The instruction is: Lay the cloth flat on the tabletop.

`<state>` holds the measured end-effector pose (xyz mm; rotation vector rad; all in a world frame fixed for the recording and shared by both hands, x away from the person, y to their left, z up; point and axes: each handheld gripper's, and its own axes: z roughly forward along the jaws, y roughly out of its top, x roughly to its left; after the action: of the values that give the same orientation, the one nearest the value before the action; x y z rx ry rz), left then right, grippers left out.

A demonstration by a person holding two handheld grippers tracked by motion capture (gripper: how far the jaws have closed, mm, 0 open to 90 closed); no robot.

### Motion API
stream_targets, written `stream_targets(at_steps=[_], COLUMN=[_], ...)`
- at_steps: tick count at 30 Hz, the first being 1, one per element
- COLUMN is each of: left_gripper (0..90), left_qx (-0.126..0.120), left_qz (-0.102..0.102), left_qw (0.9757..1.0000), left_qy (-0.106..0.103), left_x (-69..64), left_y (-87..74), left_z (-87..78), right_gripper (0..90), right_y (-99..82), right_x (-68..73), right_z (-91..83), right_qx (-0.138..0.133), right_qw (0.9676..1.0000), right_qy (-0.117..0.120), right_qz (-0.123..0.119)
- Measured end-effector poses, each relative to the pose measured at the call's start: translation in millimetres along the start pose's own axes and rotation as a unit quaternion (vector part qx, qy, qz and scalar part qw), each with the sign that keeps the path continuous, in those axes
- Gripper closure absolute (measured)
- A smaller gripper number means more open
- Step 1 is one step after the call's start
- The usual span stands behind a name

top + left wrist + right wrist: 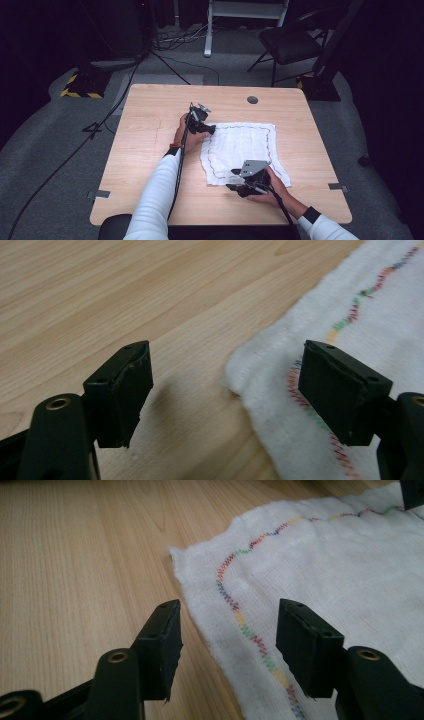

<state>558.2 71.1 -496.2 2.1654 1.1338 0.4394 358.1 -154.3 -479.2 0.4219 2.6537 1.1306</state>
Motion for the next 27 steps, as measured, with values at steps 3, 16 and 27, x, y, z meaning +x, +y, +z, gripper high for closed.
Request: stream_targets(at_steps=[3, 16, 27], left_gripper=[21.2, 59.3, 81.0], left_qx=[-0.001, -0.027, -0.031], left_qz=[-0.025, 0.014, 0.011], left_qw=[0.9997, 0.9985, 0.9975], left_qy=[-0.007, -0.045, -0.063], left_x=[6.0, 1.9, 11.5], left_y=[-1.2, -6.7, -8.6], left_z=[1.2, -2.0, -3.0], right_gripper=[44.5, 51.2, 59.7], right_y=[6.2, 22.8, 31.7], right_x=[4.6, 14.0, 12.6], right_z=[6.0, 38.9, 57.5], right_qx=[-0.004, -0.006, 0.003], right_qw=[0.9999, 0.9991, 0.9995], right_qy=[0.007, 0.033, 0.003], right_qz=[-0.012, -0.027, -0.031])
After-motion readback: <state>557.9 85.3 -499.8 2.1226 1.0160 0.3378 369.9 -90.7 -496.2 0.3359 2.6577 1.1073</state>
